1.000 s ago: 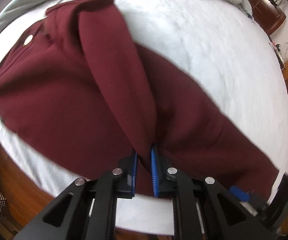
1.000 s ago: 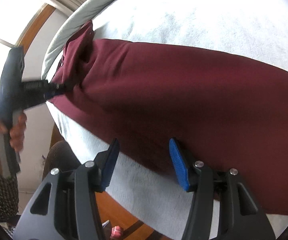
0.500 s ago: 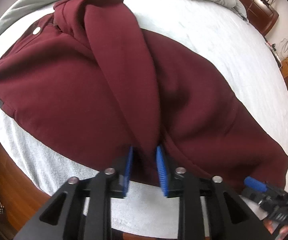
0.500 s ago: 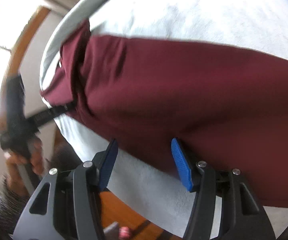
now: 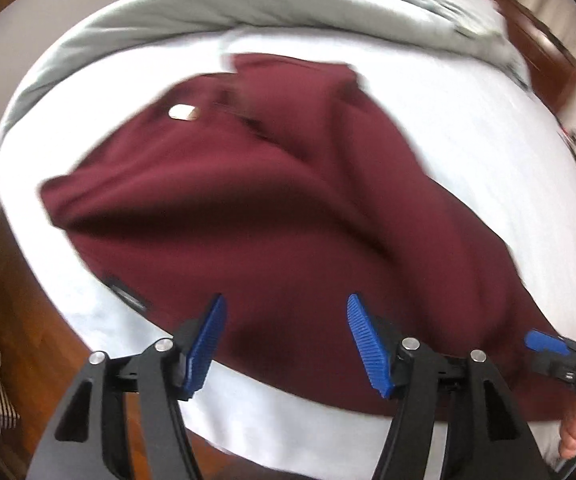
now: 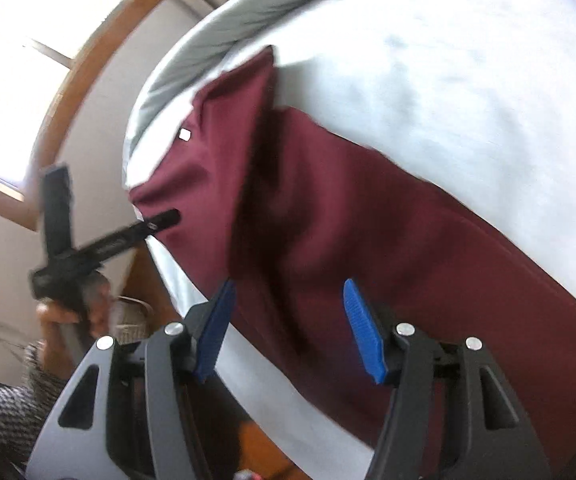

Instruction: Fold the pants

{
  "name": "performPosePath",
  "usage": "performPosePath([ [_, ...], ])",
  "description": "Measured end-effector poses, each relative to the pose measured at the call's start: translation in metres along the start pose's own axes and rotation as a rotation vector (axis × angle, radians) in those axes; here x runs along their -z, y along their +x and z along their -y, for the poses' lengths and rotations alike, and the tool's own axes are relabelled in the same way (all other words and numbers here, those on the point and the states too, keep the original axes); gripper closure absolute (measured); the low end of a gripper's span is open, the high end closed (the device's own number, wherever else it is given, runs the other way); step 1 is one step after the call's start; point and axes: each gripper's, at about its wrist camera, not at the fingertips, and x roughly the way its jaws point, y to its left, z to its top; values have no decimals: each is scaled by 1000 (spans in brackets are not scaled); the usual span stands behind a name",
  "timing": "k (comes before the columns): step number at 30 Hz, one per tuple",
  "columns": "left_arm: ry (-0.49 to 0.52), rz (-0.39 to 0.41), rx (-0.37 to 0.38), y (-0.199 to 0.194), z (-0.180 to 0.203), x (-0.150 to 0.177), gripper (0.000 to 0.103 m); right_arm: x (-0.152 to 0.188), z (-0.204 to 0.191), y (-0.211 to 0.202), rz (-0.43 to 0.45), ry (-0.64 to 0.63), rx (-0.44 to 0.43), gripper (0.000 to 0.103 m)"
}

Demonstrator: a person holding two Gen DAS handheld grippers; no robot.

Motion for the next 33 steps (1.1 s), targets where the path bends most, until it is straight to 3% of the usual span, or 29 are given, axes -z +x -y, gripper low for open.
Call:
performPosePath([
  [3, -36, 13, -61, 10, -27, -18, 40, -23, -17, 30, -13, -14, -46, 46],
  [8, -62, -12, -15, 38, -47, -30, 42, -49, -17, 73, -34, 47, -59, 50],
  [11, -22, -5, -12, 42, -44, -30, 39, -63, -17, 86, -31, 85, -122, 65],
  [12, -17, -3, -3, 41, -42, -28, 37, -61, -21, 83, -28, 83, -123, 76],
  [13, -15, 0, 2, 38, -41, -24, 37, -65, -25, 84, -24, 73, -138, 95],
  [15, -11, 2, 16, 37, -44, -26, 38, -69, -38, 84, -20, 44, -191, 96],
  [19, -53, 37, 56, 15, -55, -23, 39, -55, -76, 86, -30, -107, -207, 96],
  [22, -50, 106, 52, -9, -55, -33, 41, -35, -91, 110, -86, -170, -166, 95],
  [24, -2, 124, 69, -20, -38, -49, 41, -22, -87, 130, -123, -157, -130, 95],
  [30, 215, 62, 4, 2, 55, -98, 40, -17, -69, 136, -83, -32, -194, 95],
  [33, 213, -9, -22, 23, 85, -122, 40, -18, -71, 136, -86, -35, -184, 95],
])
